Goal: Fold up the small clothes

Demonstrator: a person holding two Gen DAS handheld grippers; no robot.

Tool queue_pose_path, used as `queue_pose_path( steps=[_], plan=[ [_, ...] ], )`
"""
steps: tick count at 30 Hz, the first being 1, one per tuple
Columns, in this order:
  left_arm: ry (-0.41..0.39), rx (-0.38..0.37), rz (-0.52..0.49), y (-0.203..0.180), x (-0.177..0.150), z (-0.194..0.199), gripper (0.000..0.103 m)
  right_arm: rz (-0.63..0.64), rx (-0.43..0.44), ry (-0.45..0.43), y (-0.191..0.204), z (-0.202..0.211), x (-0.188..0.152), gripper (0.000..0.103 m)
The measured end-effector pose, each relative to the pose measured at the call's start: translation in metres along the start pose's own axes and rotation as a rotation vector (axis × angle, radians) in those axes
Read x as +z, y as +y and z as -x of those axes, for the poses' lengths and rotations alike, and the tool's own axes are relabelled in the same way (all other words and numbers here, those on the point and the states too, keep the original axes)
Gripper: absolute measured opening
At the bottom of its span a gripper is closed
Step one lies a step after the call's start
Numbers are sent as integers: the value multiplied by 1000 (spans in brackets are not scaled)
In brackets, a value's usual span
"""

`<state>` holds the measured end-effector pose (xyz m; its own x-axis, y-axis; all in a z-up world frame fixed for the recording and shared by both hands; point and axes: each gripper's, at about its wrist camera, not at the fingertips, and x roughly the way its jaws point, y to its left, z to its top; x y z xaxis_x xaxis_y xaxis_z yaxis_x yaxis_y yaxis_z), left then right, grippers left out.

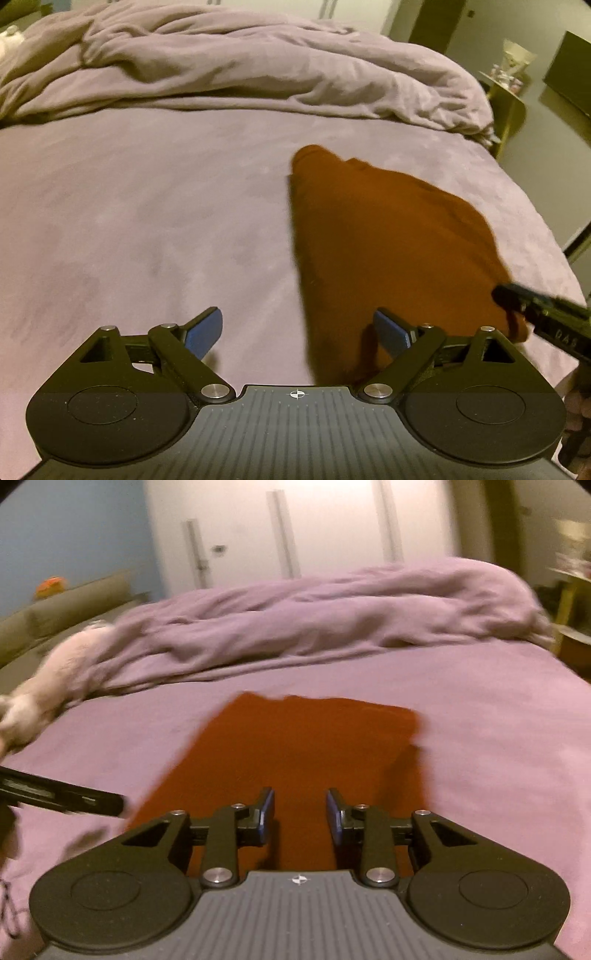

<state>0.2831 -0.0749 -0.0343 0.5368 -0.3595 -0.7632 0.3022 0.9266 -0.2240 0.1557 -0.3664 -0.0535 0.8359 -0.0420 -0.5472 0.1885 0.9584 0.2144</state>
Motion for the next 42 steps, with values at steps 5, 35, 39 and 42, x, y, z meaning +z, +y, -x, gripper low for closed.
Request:
queue_pose_path(
  steps=[5,35,39,42],
  plan=[
    [47,-93,41,-2,8,-21,94,-96,0,23,-36,12,-12,55],
    [77,-178,112,-3,43,-89,81,-467,325,200,-98,-101,19,46],
    [77,-177,112,-4,44,-89,78,-494,330,206,-100,-107,20,46],
    [69,-184,103,-3,45,-85,68,-489,323,196,-96,-107,21,41]
  ],
)
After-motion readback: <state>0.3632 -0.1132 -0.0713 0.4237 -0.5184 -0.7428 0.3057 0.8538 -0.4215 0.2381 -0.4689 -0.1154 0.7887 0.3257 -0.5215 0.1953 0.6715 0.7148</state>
